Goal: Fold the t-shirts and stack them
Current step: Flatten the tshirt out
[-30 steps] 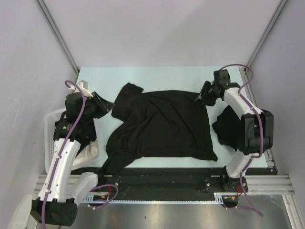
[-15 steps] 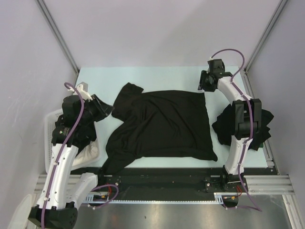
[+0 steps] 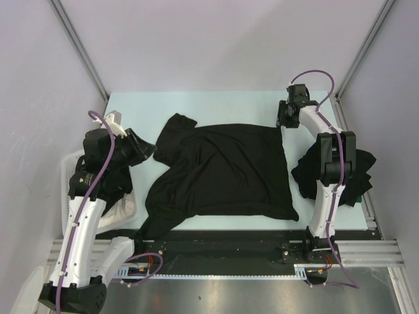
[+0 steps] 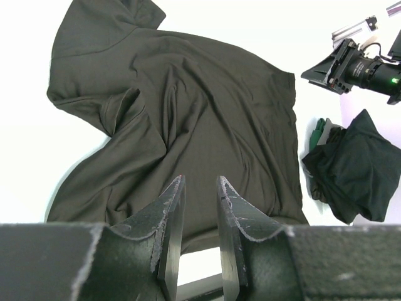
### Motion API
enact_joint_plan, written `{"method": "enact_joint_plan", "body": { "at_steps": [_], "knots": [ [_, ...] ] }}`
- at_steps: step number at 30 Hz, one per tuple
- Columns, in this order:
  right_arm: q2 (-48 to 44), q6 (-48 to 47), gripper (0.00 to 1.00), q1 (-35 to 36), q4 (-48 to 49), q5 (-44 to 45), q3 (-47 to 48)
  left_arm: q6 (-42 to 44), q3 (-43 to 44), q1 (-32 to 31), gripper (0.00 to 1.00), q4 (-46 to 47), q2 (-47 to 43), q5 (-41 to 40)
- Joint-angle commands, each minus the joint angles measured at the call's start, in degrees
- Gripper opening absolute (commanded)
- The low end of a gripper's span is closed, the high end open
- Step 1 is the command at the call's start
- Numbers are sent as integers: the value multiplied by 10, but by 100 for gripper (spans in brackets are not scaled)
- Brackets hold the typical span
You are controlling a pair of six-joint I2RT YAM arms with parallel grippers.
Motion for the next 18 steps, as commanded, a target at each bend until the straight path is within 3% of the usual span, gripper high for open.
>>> {"method": "enact_joint_plan", "body": {
  "at_steps": [1, 18],
  "knots": [
    [7, -10, 47, -12, 31, 3, 5, 13, 23, -2, 31, 1, -1, 15],
    [61, -7, 42, -21, 68, -48, 16, 17, 51, -2, 31, -33, -10, 6]
  ]
}}
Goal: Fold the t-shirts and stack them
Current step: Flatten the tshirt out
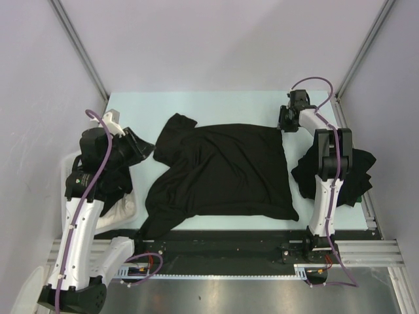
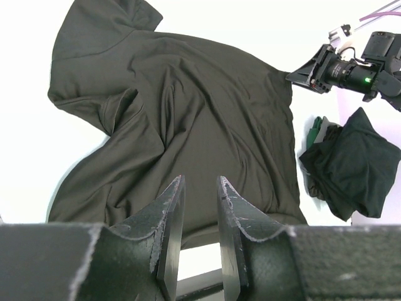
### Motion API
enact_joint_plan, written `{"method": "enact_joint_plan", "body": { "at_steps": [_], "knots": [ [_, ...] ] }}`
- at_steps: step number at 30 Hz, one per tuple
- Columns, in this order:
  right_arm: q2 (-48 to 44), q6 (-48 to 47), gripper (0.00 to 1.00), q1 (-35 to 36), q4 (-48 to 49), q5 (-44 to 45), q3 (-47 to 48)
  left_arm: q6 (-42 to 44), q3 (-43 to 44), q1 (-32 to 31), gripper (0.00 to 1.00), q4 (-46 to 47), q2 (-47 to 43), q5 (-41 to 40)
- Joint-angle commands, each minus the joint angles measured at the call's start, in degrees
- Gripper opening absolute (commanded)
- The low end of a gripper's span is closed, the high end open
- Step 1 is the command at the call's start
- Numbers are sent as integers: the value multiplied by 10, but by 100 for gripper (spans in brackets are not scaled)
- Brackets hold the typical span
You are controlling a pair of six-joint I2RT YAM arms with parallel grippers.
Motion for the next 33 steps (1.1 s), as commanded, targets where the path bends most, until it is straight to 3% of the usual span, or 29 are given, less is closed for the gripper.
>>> {"method": "enact_joint_plan", "body": {
  "at_steps": [1, 9, 18, 33],
  "knots": [
    [9, -5, 42, 0, 30, -15, 18, 11, 22, -2, 31, -8, -11, 3],
    [26, -12, 39, 0, 37, -19, 33, 10, 20, -2, 31, -10, -10, 3],
    [71, -8, 21, 0, 24, -29, 90, 10, 23, -2, 31, -15, -5, -1],
    [160, -8, 0, -13, -3, -16, 236, 12, 27, -2, 31, -23, 9, -15]
  ]
}}
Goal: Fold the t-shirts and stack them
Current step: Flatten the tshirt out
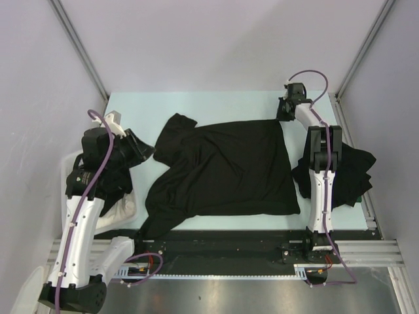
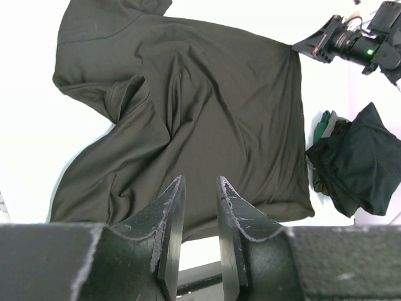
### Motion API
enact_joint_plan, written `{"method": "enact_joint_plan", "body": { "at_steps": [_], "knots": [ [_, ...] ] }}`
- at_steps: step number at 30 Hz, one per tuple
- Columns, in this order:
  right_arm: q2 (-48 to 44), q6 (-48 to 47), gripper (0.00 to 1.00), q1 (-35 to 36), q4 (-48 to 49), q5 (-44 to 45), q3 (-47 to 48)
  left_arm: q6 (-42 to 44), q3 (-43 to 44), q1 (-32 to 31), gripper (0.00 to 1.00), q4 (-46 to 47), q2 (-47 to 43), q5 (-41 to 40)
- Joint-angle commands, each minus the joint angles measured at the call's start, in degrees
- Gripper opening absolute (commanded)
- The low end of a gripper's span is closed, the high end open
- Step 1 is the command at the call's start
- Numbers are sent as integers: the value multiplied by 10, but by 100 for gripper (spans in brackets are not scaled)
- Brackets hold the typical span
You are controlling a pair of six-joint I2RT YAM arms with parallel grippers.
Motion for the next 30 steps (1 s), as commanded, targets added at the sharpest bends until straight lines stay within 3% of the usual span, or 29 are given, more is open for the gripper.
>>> {"method": "enact_joint_plan", "body": {
  "at_steps": [1, 19, 25, 30],
  "knots": [
    [26, -2, 0, -13, -5, 11, 65, 12, 24, -2, 31, 1, 2, -11],
    [35, 13, 0, -65, -1, -7, 87, 5, -1, -2, 31, 36, 21, -18],
    [26, 35, 23, -64, -1, -29, 88, 8, -28, -2, 31, 88, 56, -18],
    [-18, 42, 28, -60, -4, -45, 83, 18, -55, -2, 31, 189, 141, -11]
  ]
}}
